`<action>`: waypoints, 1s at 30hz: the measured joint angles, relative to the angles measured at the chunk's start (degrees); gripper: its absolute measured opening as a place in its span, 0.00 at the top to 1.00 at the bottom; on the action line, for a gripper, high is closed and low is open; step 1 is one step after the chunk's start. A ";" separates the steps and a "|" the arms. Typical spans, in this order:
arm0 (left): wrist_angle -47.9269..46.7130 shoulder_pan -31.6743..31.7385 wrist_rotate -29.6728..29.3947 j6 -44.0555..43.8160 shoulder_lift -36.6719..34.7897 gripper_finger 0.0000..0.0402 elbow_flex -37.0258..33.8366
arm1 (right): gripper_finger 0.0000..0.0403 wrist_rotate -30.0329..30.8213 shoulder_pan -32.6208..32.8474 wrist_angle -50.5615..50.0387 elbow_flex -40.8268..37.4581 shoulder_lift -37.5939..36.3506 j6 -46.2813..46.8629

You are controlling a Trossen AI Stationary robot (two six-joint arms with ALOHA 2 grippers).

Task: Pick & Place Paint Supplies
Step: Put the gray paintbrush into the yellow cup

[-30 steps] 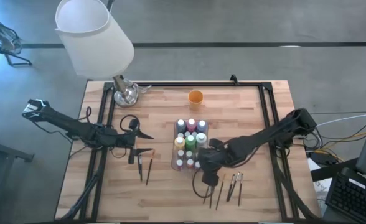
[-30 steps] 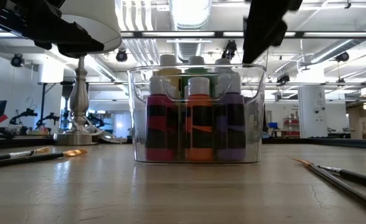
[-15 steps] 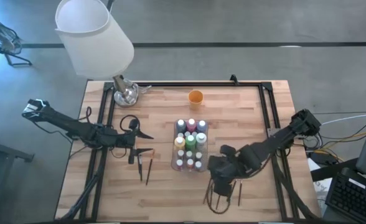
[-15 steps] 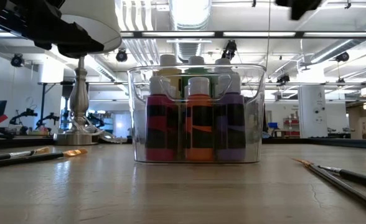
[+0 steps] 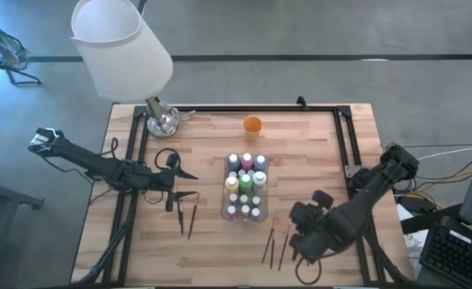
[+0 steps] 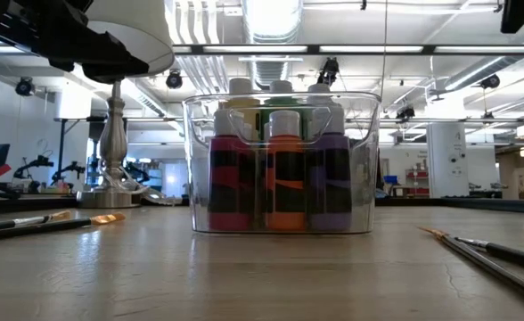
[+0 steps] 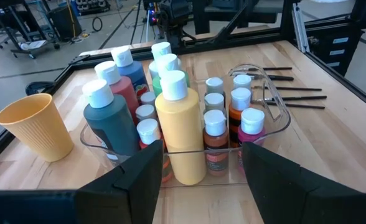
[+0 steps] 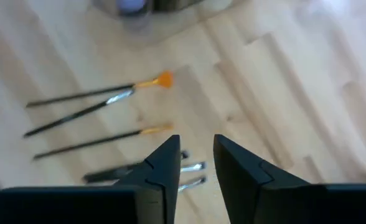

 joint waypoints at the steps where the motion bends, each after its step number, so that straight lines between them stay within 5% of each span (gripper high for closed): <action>1: 0.01 -0.01 0.02 -0.01 0.00 0.45 0.00 | 0.74 1.42 0.36 -0.47 -0.04 -0.04 0.87; 17: -0.05 -0.01 0.01 0.00 0.00 0.45 0.00 | 0.47 6.57 1.23 -1.61 -3.63 -1.12 6.65; 30: -0.11 -0.01 0.07 0.00 -0.02 0.45 0.01 | 0.46 -1.93 3.51 1.83 -20.64 -10.79 25.52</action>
